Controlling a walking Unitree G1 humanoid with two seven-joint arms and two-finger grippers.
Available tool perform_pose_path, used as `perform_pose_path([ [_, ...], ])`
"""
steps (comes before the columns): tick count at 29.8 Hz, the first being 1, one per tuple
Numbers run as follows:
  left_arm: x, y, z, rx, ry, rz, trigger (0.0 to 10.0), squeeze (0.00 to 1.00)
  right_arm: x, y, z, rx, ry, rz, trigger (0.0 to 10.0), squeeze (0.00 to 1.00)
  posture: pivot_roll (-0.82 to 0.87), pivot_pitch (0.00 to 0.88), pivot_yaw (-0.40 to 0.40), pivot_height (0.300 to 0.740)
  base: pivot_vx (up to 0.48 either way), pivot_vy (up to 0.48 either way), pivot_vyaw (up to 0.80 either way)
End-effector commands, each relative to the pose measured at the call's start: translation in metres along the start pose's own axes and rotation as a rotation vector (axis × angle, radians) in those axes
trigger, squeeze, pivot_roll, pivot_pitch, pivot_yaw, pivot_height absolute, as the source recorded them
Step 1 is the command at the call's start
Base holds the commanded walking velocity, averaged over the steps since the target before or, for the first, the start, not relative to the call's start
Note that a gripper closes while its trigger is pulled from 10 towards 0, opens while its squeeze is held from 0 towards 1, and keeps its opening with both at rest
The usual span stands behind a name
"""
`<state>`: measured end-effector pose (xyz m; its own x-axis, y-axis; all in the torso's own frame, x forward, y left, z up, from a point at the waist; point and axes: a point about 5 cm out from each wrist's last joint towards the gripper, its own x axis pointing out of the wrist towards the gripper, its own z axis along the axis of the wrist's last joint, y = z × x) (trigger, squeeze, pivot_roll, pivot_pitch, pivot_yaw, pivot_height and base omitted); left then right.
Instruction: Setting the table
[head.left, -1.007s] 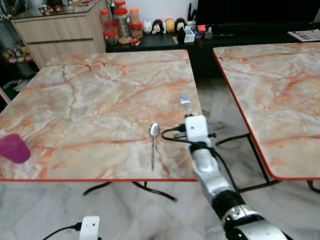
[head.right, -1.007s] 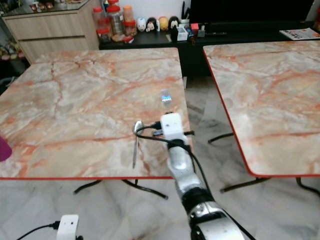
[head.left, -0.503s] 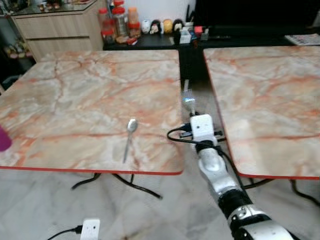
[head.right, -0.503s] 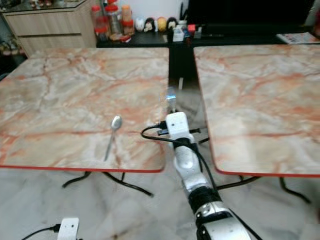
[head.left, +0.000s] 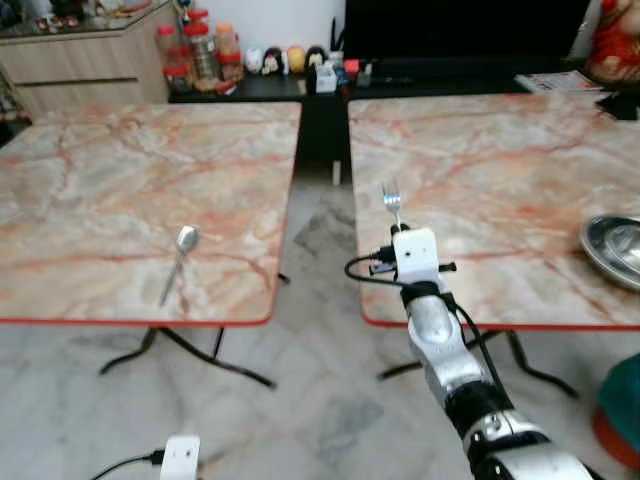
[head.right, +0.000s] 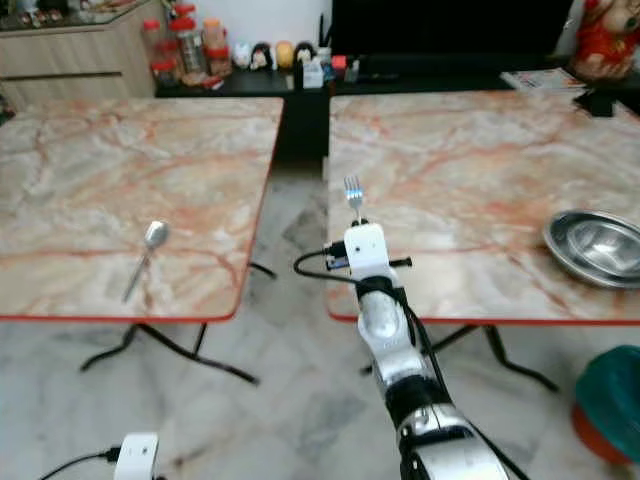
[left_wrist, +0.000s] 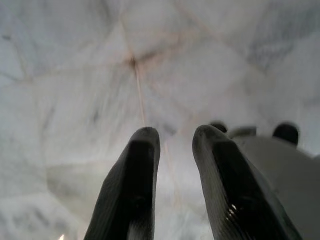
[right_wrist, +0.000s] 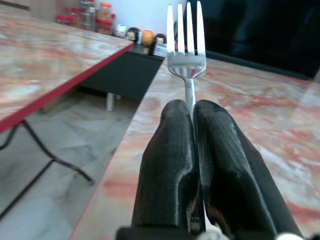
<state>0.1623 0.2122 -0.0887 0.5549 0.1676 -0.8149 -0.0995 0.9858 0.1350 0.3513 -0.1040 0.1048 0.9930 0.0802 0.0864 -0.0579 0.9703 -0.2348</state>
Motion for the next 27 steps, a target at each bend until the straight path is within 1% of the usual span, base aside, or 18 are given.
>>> perform_pose_path([
  [1, 0.0005, 0.0014, 0.0028, 0.005, -0.009, 0.004, 10.0, 0.0, 0.004, -0.0043, 0.0076, -0.001, -0.03, -0.01, 10.0, 0.0, 0.01, 0.0, 0.048, 0.74, 0.0, -0.442, 0.0],
  [18, 0.0006, 0.0031, 0.0034, 0.011, -0.011, 0.001, 10.0, 0.0, 0.0031, -0.0048, 0.0069, 0.002, -0.028, -0.019, 10.0, 0.0, 0.0, 0.0, 0.06, 0.74, 0.0, -0.444, 0.0],
  [27, 0.001, 0.0046, 0.0061, -0.001, -0.017, 0.008, 10.0, 0.0, 0.0031, -0.0086, 0.0062, 0.009, -0.023, -0.043, 10.0, 0.0, 0.01, 0.0, 0.073, 0.74, 0.0, -0.442, 0.0],
])
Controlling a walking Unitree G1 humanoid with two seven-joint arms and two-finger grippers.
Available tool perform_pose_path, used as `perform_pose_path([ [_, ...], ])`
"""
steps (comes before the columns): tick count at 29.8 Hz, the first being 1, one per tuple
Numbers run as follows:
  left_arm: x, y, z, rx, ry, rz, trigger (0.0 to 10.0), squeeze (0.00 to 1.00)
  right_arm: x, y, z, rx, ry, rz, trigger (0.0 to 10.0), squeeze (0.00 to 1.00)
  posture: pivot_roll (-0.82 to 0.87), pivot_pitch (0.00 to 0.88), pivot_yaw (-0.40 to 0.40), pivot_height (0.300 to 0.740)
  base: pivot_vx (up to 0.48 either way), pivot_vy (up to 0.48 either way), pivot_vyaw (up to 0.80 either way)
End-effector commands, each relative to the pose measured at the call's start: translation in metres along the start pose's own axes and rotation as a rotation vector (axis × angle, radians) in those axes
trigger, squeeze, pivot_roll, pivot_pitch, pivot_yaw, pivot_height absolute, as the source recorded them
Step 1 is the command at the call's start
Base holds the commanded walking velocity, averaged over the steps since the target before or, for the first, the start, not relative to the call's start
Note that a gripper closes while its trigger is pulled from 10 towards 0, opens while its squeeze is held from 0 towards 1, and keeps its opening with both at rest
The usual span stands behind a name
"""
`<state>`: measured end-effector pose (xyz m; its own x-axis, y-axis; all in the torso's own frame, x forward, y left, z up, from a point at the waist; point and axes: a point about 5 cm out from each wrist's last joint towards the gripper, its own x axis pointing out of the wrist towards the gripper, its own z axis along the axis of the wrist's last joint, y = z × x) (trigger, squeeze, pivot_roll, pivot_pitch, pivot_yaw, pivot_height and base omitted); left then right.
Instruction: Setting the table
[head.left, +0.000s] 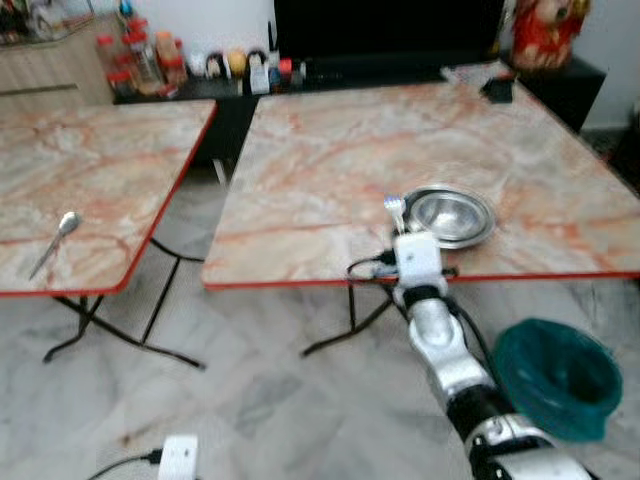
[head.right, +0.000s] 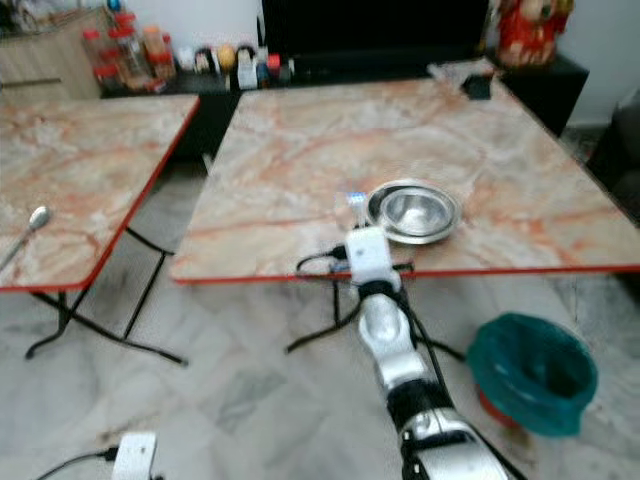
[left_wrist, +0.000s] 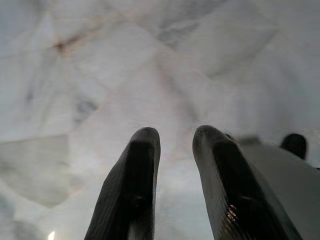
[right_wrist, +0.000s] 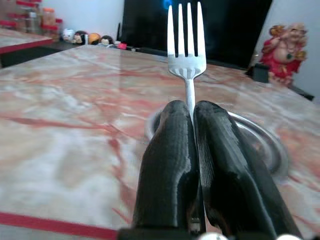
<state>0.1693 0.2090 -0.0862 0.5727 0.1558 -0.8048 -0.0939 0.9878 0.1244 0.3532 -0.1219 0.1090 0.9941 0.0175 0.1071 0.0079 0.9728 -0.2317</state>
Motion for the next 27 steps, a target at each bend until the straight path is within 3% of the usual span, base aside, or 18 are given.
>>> perform_pose_path([
  [1, -0.0003, 0.0081, -0.0009, 0.001, 0.003, 0.02, 10.0, 0.0, 0.0018, 0.0098, 0.0066, 0.013, -0.017, 0.021, 10.0, 0.0, 0.0, 0.0, 0.075, 0.74, 0.0, -0.439, 0.0],
  [7, -0.0003, 0.0074, -0.0011, 0.0, 0.006, 0.018, 10.0, 0.0, 0.0009, 0.0078, 0.0049, 0.014, -0.012, 0.013, 10.0, 0.0, 0.0, 0.005, 0.078, 0.74, 0.0, -0.424, 0.0],
  [14, -0.0005, 0.0054, -0.0015, -0.053, -0.001, -0.002, 10.0, 0.0, 0.0003, 0.0073, 0.0028, 0.016, 0.0, 0.007, 10.0, 0.0, 0.01, 0.007, 0.076, 0.74, 0.0, 0.0, 0.0],
  [21, -0.0004, 0.007, 0.0002, -0.048, -0.013, 0.011, 10.0, 0.0, 0.0003, 0.0054, 0.0013, 0.026, 0.012, -0.005, 10.0, 0.0, 0.0, 0.012, 0.074, 0.74, 0.0, 0.0, 0.0],
  [27, -0.0003, 0.0073, 0.0012, -0.05, -0.019, 0.013, 10.0, 0.0, 0.0002, 0.0068, 0.0012, 0.038, 0.015, 0.007, 10.0, 0.0, 0.0, 0.013, 0.072, 0.74, 0.374, 0.0, -0.45],
])
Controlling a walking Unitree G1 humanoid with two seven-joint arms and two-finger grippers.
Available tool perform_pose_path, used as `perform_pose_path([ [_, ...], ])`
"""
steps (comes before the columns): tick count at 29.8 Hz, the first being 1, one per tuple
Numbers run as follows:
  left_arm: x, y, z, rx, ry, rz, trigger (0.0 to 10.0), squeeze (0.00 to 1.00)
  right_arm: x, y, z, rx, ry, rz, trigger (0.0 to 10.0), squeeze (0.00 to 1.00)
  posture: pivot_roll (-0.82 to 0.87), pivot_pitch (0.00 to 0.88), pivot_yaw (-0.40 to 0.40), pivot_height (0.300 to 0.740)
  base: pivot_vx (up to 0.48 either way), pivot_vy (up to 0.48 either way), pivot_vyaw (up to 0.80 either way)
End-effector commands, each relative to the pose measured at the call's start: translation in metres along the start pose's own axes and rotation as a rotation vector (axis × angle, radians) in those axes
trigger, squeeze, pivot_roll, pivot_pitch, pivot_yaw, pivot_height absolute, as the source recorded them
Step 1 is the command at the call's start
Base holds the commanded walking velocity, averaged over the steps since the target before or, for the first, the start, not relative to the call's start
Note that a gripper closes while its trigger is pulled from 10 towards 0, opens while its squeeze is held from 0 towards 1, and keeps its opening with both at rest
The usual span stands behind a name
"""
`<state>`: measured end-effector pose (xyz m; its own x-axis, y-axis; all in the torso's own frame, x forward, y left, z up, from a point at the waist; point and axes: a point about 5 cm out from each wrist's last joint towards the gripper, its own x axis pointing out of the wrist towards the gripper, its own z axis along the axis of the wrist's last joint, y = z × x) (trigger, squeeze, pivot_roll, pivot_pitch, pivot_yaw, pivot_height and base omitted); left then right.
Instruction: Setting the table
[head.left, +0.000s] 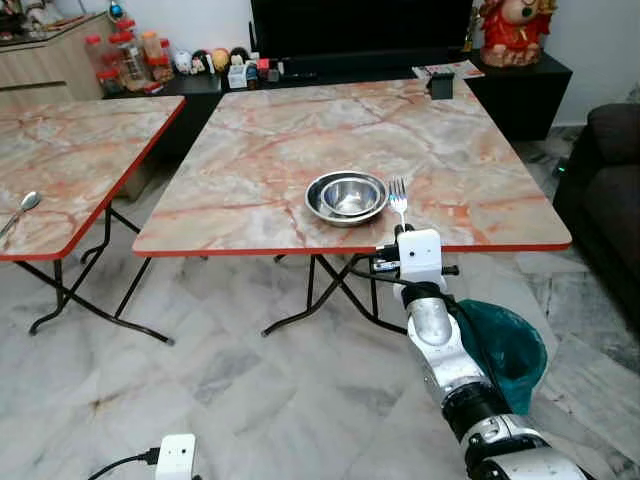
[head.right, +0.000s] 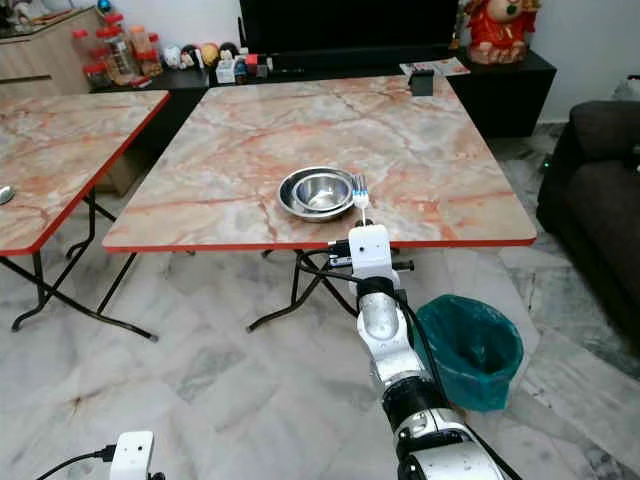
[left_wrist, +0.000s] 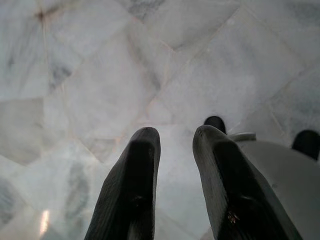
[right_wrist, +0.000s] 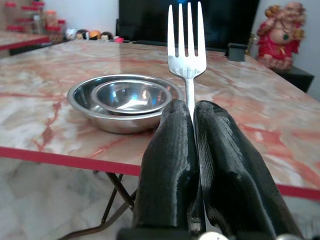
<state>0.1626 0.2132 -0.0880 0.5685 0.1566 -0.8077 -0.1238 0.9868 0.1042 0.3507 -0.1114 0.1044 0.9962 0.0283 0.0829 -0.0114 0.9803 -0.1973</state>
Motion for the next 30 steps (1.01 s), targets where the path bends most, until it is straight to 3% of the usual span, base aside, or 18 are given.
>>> perform_pose_path([
  [1, 0.0013, 0.0025, 0.0077, -0.014, -0.024, 0.012, 10.0, 0.0, 0.0029, -0.0045, 0.0032, 0.001, -0.006, -0.008, 10.0, 0.0, 0.0, 0.013, 0.072, 0.74, 0.401, 0.0, -0.52],
  [30, 0.0012, 0.0006, 0.0067, -0.022, -0.023, 0.013, 10.0, 0.0, 0.0018, 0.0009, 0.0037, 0.011, -0.012, 0.043, 10.0, 0.0, 0.0, 0.015, 0.063, 0.74, 0.401, 0.0, -0.02],
])
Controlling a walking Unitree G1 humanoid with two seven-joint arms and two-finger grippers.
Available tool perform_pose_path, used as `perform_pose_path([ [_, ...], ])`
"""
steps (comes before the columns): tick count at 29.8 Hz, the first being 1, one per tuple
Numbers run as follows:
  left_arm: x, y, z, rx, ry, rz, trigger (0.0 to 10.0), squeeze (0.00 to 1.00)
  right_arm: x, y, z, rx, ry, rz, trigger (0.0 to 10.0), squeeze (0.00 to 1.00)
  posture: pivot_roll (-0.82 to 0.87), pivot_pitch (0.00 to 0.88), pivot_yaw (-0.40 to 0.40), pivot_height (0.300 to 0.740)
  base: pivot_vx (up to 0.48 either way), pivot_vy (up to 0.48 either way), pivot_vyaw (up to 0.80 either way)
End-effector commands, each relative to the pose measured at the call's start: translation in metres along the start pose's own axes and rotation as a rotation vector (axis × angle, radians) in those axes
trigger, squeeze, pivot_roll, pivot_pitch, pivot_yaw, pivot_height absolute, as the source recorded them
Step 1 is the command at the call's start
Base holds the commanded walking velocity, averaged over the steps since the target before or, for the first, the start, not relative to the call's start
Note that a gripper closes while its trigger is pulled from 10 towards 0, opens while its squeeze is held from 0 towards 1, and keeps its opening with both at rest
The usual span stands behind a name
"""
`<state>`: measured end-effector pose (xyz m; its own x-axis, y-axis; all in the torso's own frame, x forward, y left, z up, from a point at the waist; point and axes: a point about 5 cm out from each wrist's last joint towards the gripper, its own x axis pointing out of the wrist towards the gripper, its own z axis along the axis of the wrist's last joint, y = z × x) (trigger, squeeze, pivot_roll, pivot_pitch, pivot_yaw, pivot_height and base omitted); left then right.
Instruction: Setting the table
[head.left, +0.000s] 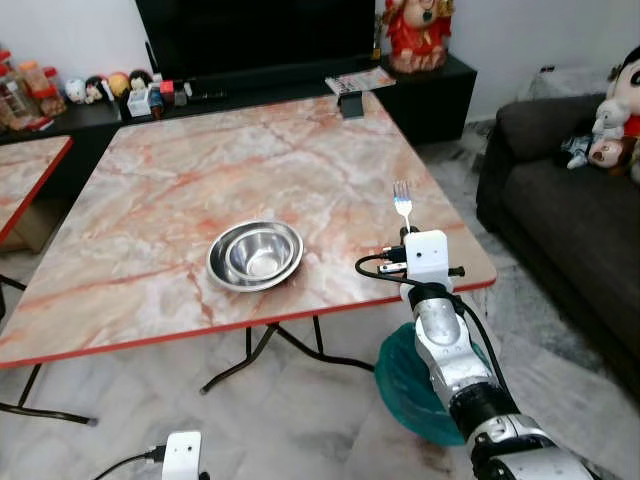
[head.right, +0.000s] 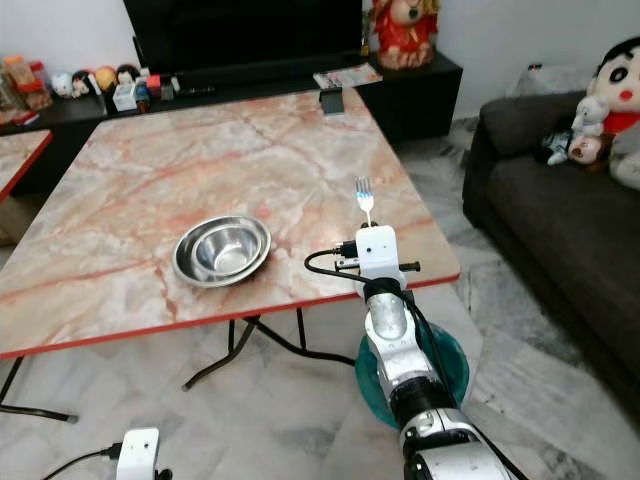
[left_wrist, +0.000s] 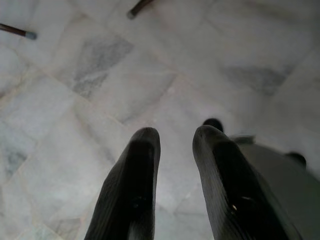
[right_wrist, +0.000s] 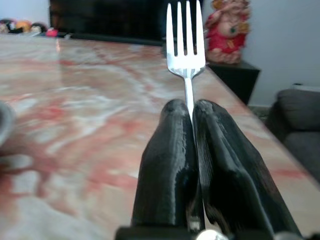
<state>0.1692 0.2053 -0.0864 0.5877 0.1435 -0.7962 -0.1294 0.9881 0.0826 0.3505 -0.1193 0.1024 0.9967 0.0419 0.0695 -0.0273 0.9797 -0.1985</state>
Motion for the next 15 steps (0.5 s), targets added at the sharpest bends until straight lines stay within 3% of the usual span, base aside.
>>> perform_pose_path([
  [1, 0.0, 0.009, 0.001, -0.005, -0.001, 0.028, 10.0, 0.0, 0.002, 0.01, 0.007, 0.011, -0.024, 0.036, 10.0, 0.0, 0.0, 0.015, 0.064, 0.74, 0.401, 0.0, 0.0],
  [6, 0.0, 0.01, 0.001, -0.005, 0.0, 0.03, 10.0, 0.0, 0.001, 0.012, 0.007, 0.002, -0.028, 0.053, 10.0, 0.0, 0.0, 0.017, 0.065, 0.74, 0.383, 0.0, 0.0],
  [15, 0.0, 0.01, 0.002, -0.006, -0.004, 0.031, 10.0, 0.0, -0.004, 0.024, 0.004, 0.029, -0.017, 0.123, 10.0, 0.0, 0.0, 0.019, 0.066, 0.74, 0.0, 0.0, 0.0],
])
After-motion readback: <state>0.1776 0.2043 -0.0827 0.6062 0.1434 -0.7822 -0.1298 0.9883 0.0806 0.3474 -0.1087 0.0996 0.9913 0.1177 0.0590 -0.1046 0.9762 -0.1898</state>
